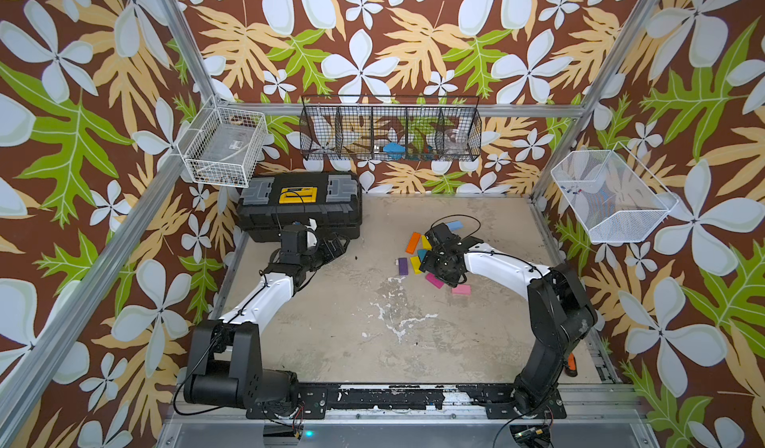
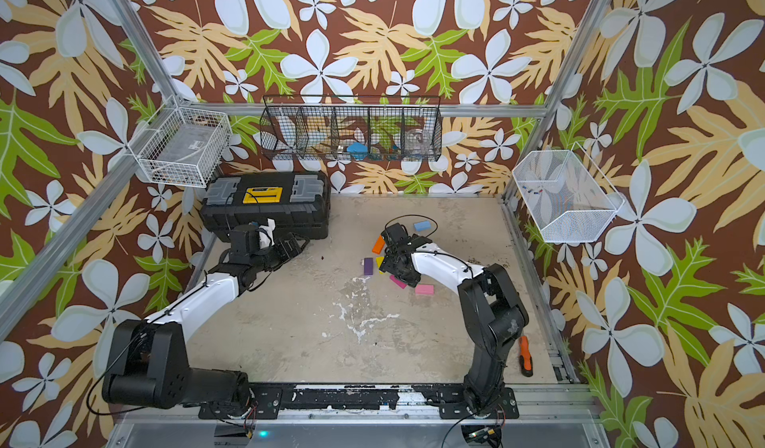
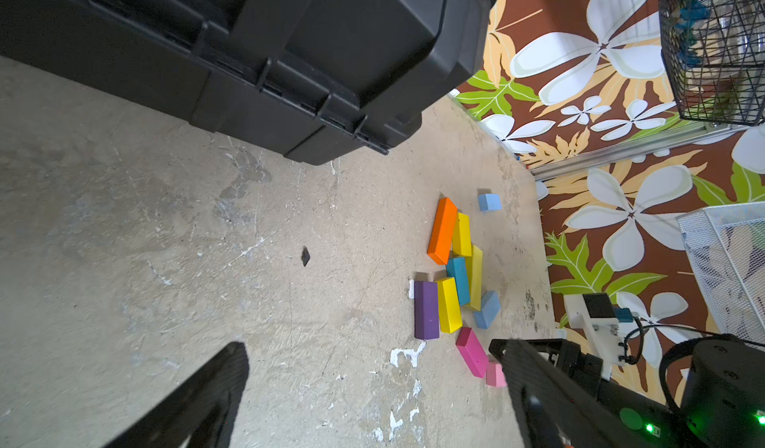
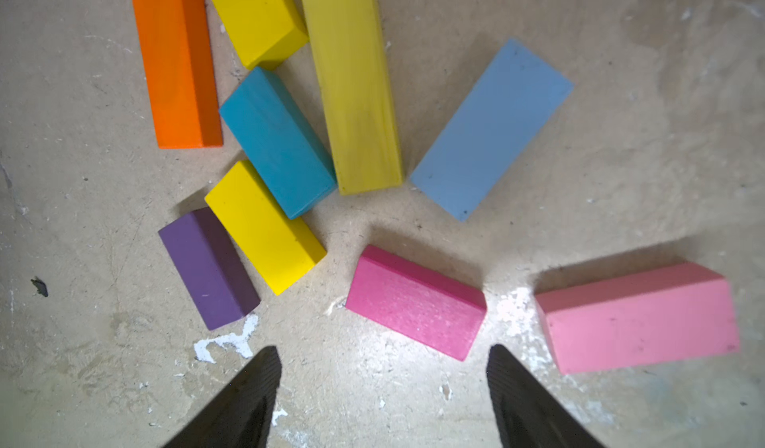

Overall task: Assemble the letter c with building blocks
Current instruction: Pick up the building block from the center of the board.

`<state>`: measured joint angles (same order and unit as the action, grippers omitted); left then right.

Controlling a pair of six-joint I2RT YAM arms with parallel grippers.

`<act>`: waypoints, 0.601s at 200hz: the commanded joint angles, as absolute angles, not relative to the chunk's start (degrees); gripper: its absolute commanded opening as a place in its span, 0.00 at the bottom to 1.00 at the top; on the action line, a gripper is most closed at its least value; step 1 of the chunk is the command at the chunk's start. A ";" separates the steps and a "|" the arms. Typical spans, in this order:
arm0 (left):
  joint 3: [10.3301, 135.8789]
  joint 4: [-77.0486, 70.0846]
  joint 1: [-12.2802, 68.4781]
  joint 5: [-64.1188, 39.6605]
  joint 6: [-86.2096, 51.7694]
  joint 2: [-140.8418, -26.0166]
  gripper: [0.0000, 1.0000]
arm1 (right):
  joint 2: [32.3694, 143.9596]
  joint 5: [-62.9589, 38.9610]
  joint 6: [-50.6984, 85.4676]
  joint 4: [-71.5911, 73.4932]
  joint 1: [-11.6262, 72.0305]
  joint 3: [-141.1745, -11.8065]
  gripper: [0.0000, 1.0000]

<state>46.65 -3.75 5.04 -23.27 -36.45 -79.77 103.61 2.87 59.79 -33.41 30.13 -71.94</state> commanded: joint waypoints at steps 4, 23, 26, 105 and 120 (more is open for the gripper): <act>47.11 -5.68 5.10 -23.87 -36.68 -79.81 1.00 | 104.12 4.08 61.00 -35.33 30.23 -71.89 0.80; 47.11 -5.65 5.10 -23.88 -36.82 -79.65 1.00 | 105.09 3.44 61.37 -35.08 30.23 -71.98 0.80; 47.11 -5.70 5.10 -23.90 -36.78 -79.63 1.00 | 105.18 3.39 61.49 -35.07 30.23 -71.98 0.80; 47.20 -5.69 5.10 -23.75 -37.01 -79.59 1.00 | 108.16 3.53 62.05 -34.48 30.23 -72.95 0.80; 47.20 -5.64 5.10 -23.69 -36.97 -79.55 1.00 | 108.62 3.58 62.16 -34.28 30.23 -73.06 0.80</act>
